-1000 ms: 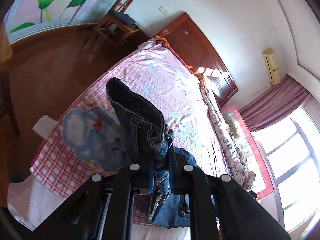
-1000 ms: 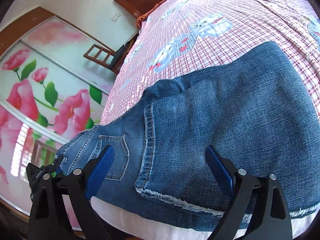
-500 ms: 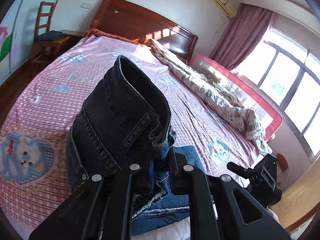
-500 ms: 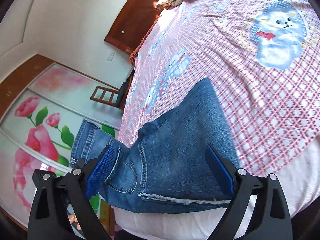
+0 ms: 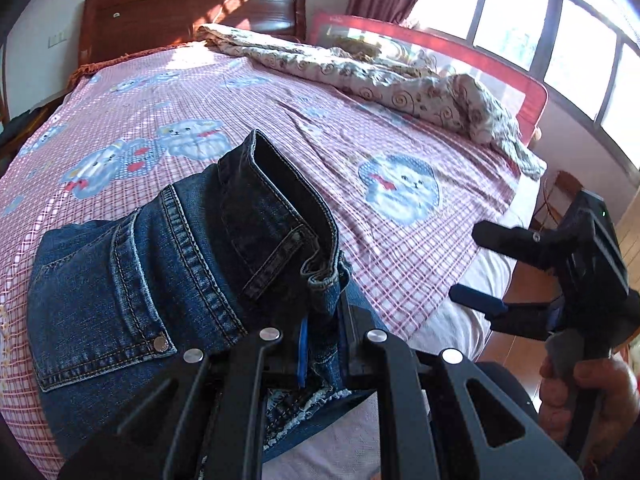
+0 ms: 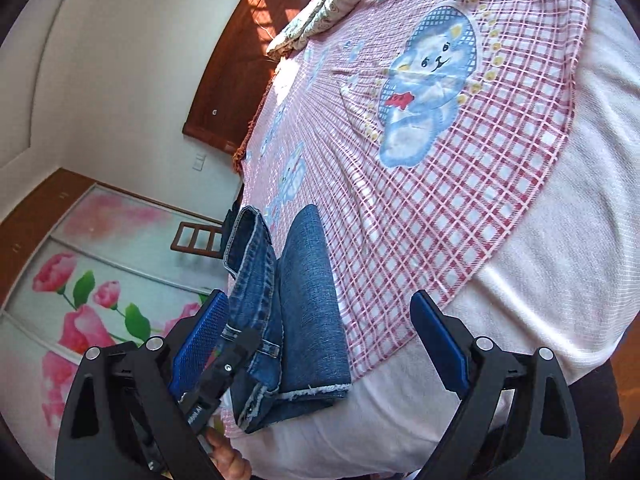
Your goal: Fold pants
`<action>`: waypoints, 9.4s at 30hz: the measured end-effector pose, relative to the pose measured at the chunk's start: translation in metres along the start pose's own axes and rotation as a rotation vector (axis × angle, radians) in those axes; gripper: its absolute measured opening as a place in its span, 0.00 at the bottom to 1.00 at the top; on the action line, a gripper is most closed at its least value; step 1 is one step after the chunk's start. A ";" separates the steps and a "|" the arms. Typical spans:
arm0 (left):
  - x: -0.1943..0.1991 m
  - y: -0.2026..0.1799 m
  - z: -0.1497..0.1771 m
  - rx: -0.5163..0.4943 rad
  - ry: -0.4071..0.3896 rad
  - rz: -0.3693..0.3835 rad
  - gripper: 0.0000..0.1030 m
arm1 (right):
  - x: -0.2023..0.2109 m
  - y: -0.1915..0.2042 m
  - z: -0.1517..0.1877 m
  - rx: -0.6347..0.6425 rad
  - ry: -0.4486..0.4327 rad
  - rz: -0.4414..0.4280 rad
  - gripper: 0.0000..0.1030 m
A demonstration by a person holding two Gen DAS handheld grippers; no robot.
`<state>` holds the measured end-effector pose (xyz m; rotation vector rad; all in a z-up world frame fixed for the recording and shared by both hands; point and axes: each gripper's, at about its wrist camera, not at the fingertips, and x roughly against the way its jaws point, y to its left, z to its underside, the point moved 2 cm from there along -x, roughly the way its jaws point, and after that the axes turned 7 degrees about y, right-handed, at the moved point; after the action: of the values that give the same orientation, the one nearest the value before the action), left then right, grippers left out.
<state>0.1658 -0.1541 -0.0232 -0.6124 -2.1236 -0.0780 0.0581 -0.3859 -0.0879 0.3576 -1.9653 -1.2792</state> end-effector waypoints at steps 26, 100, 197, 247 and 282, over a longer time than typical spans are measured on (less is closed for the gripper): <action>0.082 0.115 0.089 0.399 -0.087 0.091 0.90 | -0.084 0.070 0.018 0.302 0.166 0.172 0.79; 0.051 0.226 0.079 0.673 0.019 0.461 0.98 | -0.075 0.046 -0.013 0.153 0.221 0.121 0.50; 0.074 0.131 0.034 0.349 -0.075 -0.367 0.93 | -0.116 0.106 0.046 0.552 0.230 0.402 0.56; 0.127 0.065 0.052 0.031 -0.608 -0.395 0.95 | -0.042 0.149 0.087 0.925 -0.277 0.420 0.75; 0.122 0.076 0.054 0.070 -0.595 -0.393 0.95 | -0.052 0.161 0.092 0.939 -0.257 0.374 0.75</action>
<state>0.1016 -0.0244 0.0283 -0.1716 -2.7893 -0.0403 0.0538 -0.2200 0.0101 0.2462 -2.6066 -0.1064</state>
